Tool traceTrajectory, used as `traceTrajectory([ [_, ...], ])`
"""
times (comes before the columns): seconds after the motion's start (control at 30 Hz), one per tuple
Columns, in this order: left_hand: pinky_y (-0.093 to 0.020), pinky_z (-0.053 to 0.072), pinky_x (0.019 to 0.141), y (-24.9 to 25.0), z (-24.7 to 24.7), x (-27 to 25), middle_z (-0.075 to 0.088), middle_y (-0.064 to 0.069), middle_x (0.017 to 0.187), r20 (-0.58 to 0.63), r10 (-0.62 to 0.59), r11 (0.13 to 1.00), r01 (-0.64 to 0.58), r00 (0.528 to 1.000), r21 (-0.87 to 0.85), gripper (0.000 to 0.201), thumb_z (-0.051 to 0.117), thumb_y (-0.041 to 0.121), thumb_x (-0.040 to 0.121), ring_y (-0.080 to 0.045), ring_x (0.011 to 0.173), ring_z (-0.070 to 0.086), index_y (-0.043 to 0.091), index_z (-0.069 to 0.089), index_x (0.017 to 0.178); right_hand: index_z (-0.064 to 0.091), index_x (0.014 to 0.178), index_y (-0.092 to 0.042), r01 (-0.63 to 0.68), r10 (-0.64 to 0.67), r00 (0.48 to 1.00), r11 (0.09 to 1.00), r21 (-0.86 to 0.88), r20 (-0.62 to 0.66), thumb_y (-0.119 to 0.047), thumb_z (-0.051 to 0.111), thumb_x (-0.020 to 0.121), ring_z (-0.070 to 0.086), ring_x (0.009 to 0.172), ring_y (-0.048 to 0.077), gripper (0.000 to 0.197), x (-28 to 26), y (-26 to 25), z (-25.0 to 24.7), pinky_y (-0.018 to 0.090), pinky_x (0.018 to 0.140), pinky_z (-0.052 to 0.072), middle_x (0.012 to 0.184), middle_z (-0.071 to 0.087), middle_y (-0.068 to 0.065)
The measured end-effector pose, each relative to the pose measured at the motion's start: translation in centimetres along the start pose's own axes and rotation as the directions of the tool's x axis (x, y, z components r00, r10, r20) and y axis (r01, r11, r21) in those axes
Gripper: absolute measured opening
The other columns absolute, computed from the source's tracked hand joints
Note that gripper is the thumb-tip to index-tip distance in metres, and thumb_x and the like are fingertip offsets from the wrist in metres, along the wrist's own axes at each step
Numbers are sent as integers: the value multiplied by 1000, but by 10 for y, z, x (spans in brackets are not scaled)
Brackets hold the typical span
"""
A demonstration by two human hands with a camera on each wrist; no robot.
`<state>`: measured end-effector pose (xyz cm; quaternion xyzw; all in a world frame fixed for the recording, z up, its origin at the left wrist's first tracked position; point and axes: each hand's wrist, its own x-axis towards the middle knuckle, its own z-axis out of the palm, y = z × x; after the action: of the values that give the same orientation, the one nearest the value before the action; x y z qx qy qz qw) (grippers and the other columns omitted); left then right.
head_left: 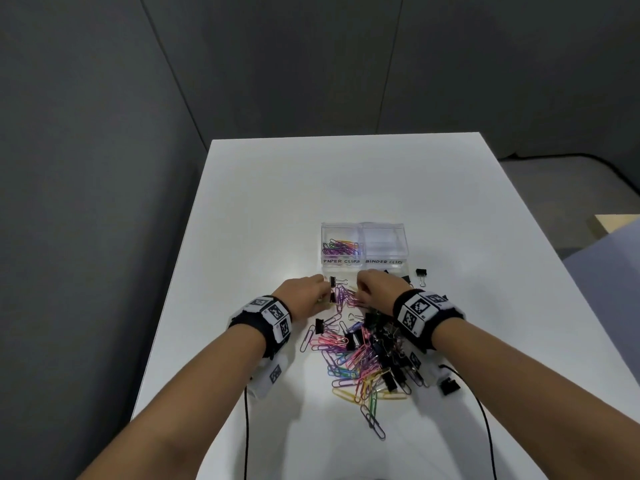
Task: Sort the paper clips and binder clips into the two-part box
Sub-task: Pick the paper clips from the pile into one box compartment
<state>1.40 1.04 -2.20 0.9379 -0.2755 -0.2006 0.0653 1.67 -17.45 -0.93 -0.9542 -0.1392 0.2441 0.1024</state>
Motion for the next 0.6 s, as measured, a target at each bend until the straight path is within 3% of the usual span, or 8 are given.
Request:
traceTrajectory([
  [0.1, -28, 36, 70, -8, -4, -4, 61, -11, 110, -25, -67, 994, 64, 997, -89, 15, 42, 25, 98, -24, 85, 52, 13, 50, 101, 36, 94, -15, -31, 37, 998, 992, 119, -49, -17, 38, 97, 47, 65, 22, 4, 1, 3, -3, 27, 54, 33, 65, 44, -1],
  [0.13, -30, 38, 73, -11, -6, -5, 62, -11, 111, -22, -92, 990, 89, 995, -108, 17, 39, 23, 99, -24, 87, 53, 13, 49, 108, 38, 101, -14, -26, 36, 997, 990, 140, -65, -15, 37, 97, 44, 59, 21, 4, 0, 4, -4, 25, 50, 30, 61, 40, -3],
  [0.2, -32, 43, 85, -17, -9, -4, 61, -11, 121, 1, -127, 983, 126, 992, -136, 30, 34, 18, 100, -27, 103, 58, 15, 44, 128, 38, 120, -13, -43, 53, 997, 987, 154, -64, -12, 37, 96, 36, 50, 16, 24, 1, 4, -6, 24, 47, 29, 59, 39, -3],
  [0.27, -34, 42, 94, -22, -12, -2, 57, -11, 132, 26, -167, 972, 169, 986, -163, 38, 35, 11, 99, -28, 116, 55, 16, 39, 136, 36, 130, -14, -64, 73, 996, 984, 168, -45, -11, 35, 96, 37, 51, 13, 34, 2, 4, -7, 25, 49, 31, 64, 44, -1],
  [0.4, -34, 40, 93, -27, -16, 4, 55, -13, 129, 57, -257, 938, 263, 965, -224, 32, 37, 7, 96, -29, 113, 54, 10, 45, 126, 49, 115, -9, -104, 108, 994, 975, 196, -11, -8, 29, 97, 50, 76, 20, 27, 4, 1, -7, 28, 67, 40, 95, 56, 8],
  [0.5, -36, 42, 89, -26, -16, 6, 59, -16, 121, 85, -270, 931, 283, 959, -229, 27, 36, 17, 98, -30, 107, 56, 6, 47, 119, 50, 103, -7, -92, 97, 995, 986, 136, -34, -19, 31, 100, 55, 82, 23, 22, 6, -1, -5, 32, 74, 43, 93, 57, 8],
  [0.6, -36, 45, 87, -23, -15, 10, 63, -13, 117, 127, -267, 942, 287, 955, -174, 30, 41, 31, 97, -31, 105, 59, 11, 47, 119, 50, 114, -11, -98, 100, 994, 995, 29, -54, -30, 42, 98, 58, 85, 22, 26, 7, -3, -5, 31, 74, 45, 103, 64, 7],
])
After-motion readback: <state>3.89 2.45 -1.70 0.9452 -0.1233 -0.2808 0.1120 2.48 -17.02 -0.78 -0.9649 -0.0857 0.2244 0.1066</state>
